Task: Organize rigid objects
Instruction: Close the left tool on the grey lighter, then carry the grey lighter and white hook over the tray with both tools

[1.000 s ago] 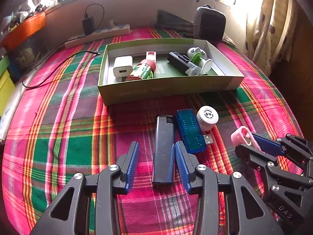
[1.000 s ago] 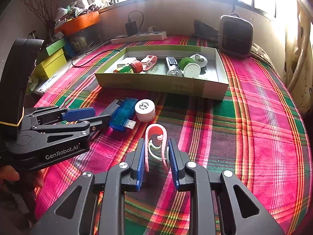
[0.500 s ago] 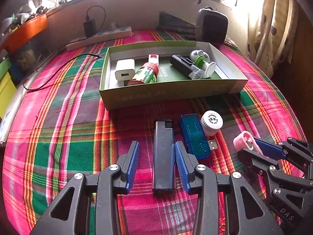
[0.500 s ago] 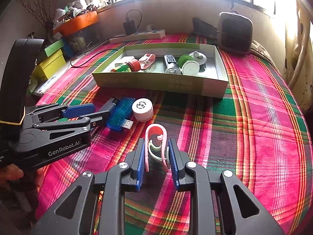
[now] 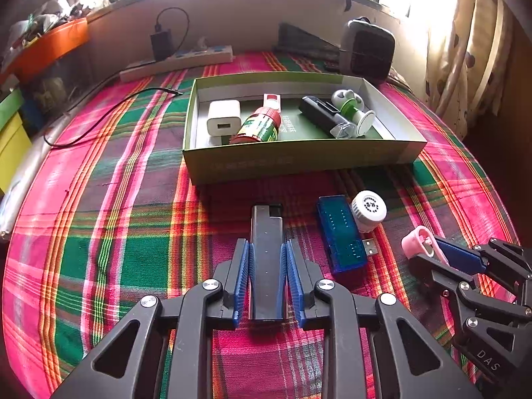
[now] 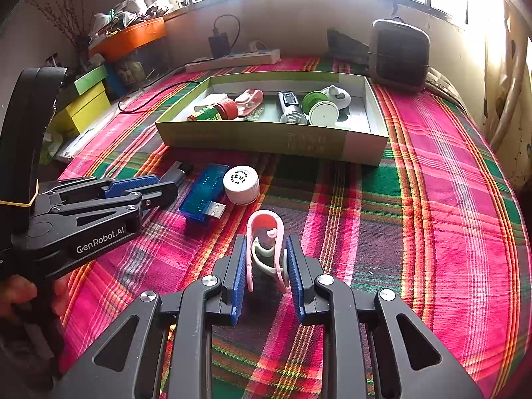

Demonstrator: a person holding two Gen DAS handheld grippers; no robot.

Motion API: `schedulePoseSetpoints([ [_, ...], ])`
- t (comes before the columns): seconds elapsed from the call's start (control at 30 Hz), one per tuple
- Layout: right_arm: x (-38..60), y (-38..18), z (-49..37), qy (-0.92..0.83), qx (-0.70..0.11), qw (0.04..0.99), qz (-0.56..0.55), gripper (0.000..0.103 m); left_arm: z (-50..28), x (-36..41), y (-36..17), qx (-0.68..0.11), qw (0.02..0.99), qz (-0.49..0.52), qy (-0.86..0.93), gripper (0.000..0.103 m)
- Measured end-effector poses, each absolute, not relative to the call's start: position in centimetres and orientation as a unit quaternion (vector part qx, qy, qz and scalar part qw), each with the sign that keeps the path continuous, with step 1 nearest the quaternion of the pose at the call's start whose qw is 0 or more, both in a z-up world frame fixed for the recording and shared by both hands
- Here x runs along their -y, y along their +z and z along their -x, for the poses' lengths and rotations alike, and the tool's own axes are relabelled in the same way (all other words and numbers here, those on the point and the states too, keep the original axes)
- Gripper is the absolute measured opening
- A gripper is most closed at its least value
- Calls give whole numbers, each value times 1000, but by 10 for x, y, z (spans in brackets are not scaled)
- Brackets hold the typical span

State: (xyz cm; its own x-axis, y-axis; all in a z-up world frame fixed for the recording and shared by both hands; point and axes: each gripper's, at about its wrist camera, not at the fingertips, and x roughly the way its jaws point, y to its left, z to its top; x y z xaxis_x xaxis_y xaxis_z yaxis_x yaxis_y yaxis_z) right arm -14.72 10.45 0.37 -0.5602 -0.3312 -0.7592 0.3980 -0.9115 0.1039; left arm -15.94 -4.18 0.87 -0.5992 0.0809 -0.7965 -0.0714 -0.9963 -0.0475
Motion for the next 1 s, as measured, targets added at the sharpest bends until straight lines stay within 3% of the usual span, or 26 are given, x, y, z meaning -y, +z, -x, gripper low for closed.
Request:
schedulePoseSetpoints([
  [1.0, -104, 5, 146, -884, -42, 205, -419, 24, 153, 42, 10, 9, 44, 442, 896, 22],
])
